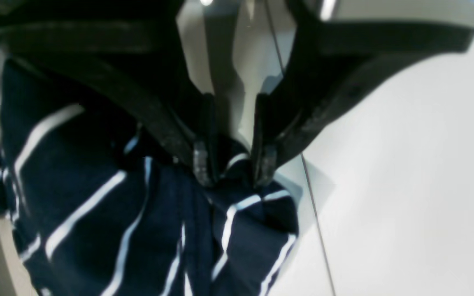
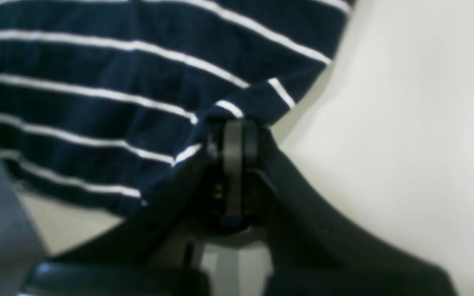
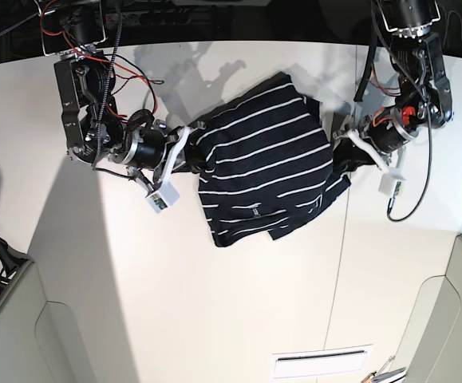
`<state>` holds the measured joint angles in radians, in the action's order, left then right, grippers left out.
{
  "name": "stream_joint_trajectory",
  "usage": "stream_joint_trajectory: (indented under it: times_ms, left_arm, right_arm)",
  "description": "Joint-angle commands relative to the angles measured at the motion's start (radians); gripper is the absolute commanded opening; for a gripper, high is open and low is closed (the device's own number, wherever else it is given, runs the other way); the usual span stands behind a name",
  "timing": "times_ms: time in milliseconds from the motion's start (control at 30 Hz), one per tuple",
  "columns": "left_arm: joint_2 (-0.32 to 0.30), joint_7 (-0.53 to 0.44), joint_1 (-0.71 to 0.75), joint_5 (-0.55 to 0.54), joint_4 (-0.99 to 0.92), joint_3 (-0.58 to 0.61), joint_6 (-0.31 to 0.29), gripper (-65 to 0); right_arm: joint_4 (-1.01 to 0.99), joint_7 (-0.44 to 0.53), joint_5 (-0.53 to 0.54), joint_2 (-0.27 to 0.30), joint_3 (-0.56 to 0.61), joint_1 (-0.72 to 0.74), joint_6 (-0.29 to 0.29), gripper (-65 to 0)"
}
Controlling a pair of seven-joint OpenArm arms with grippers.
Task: Fold the T-shirt properly
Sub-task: 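Hold the bundle with both grippers and pull its sides apart to square it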
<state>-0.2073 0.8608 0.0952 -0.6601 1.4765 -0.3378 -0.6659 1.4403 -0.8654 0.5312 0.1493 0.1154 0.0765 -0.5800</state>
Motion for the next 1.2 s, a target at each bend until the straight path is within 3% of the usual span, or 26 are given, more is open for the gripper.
stream_joint_trajectory:
  times_ms: [0,233,367,567,1000,1167]
  left_arm:
    - [-0.006,-0.005,-0.019,-0.004,0.004,0.006,0.001,-50.2]
    - [-0.006,-0.017,-0.08,0.037,-0.017,0.103,0.005,-50.2]
    - [-0.006,-0.045,-0.124,0.09,-0.017,0.174,0.073,-50.2]
    - [-0.006,-0.058,-0.16,0.112,-0.017,0.251,0.084,-50.2]
    - [-0.007,-0.071,-0.192,0.129,-0.017,0.261,0.087,-50.2]
    - [-0.035,-0.064,-0.215,0.142,-0.016,0.26,0.087,-50.2]
  right_arm:
    - [0.014,0.0,0.031,0.0,-0.002,0.014,-0.007,-65.0]
    - [0.018,-0.022,0.063,0.0,-0.006,-0.011,-0.008,-65.0]
    - [0.023,-0.021,0.073,0.0,-0.037,-0.037,-0.008,-65.0]
    - [0.052,-0.031,0.121,0.0,-0.104,-0.063,-0.008,-65.0]
    - [0.094,-0.045,0.173,0.0,-0.114,-0.063,-0.008,-65.0]
    - [0.122,-0.048,0.171,0.0,-0.114,-0.063,-0.008,-65.0]
